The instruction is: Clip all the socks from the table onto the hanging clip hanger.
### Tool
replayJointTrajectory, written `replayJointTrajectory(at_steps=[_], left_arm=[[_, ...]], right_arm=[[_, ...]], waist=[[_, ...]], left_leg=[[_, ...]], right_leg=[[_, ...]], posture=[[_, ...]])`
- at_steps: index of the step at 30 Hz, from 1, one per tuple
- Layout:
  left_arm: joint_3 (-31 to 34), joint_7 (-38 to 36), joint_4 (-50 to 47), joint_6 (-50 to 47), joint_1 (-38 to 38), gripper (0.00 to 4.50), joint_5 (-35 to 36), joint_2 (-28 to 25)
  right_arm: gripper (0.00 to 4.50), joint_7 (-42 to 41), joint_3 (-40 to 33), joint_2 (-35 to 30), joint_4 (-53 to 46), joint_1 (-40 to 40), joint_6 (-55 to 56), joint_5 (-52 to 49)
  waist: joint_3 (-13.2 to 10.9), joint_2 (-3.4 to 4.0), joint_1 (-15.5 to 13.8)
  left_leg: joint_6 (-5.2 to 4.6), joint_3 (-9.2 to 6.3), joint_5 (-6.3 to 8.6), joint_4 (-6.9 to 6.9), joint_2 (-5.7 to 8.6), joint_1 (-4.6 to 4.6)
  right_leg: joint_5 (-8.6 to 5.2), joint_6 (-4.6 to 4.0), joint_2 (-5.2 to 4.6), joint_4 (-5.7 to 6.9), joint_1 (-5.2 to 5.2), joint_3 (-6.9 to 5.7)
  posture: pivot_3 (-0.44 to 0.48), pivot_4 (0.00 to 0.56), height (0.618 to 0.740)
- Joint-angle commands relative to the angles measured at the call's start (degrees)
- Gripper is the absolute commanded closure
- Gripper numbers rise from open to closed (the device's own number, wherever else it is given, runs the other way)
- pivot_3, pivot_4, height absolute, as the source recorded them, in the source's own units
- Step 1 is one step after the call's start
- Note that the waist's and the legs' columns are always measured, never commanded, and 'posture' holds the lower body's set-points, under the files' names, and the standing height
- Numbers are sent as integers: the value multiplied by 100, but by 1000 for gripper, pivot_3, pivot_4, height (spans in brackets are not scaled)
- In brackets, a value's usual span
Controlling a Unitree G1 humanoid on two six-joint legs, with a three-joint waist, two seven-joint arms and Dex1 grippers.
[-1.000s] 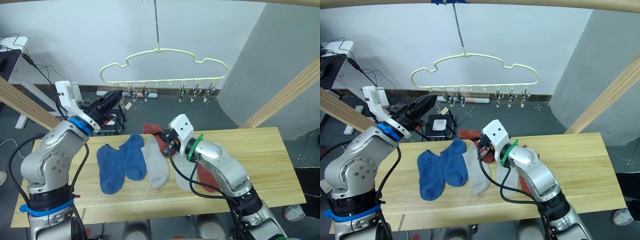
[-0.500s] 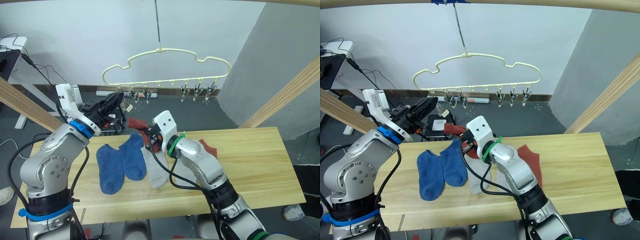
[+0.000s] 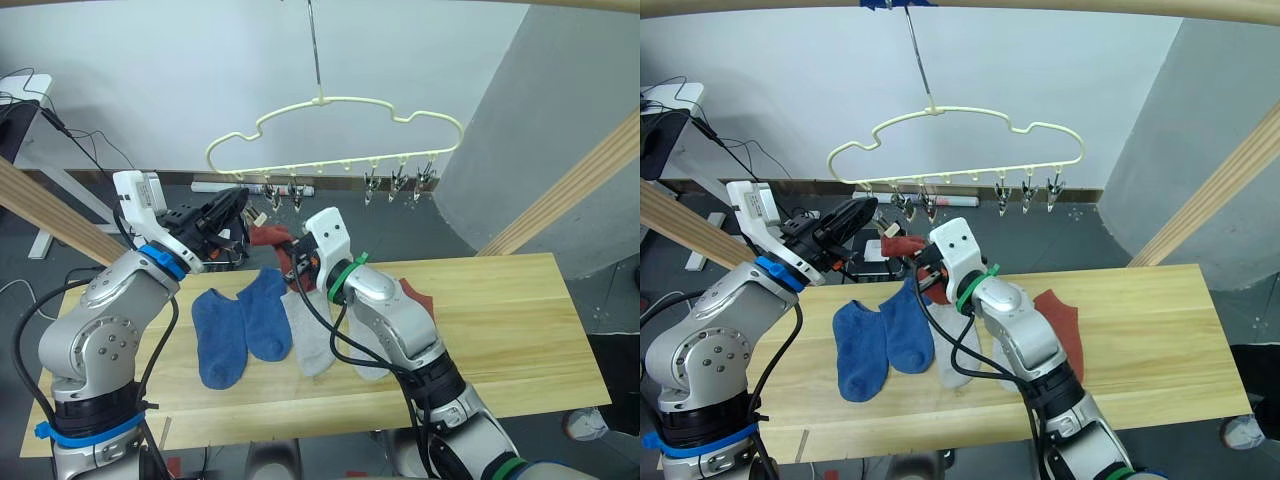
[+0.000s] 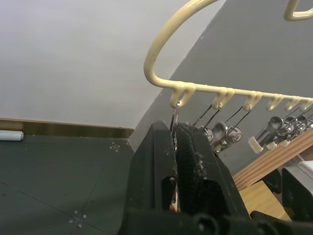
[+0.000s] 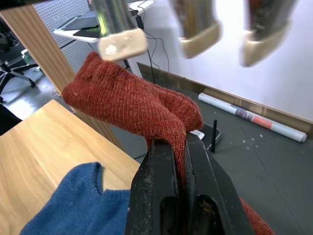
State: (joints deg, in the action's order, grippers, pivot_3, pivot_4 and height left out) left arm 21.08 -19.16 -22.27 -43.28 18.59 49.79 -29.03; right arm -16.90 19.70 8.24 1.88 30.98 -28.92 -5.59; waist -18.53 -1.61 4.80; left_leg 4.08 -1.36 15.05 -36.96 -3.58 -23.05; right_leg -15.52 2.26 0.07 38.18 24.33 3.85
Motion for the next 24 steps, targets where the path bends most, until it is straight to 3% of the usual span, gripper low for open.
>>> replayJointTrajectory(at_steps=[1,24], left_arm=[[84,26,-217,47,-35,4500,115,-21],[34,7,-200,127,-126,4500,-4,-15]], right_arm=[[4490,31,5,237,-64,190,202,-14],[4490,30,75,528,-65,406,277,-290]], waist=[[0,0,1],[0,0,3]], left_leg=[[0,0,0,0,0,0],[0,-1,0,0,-1,0]], right_leg=[[0,0,0,0,0,0],[0,0,0,2,0,-1]], posture=[[-97,329,740],[-99,322,740]])
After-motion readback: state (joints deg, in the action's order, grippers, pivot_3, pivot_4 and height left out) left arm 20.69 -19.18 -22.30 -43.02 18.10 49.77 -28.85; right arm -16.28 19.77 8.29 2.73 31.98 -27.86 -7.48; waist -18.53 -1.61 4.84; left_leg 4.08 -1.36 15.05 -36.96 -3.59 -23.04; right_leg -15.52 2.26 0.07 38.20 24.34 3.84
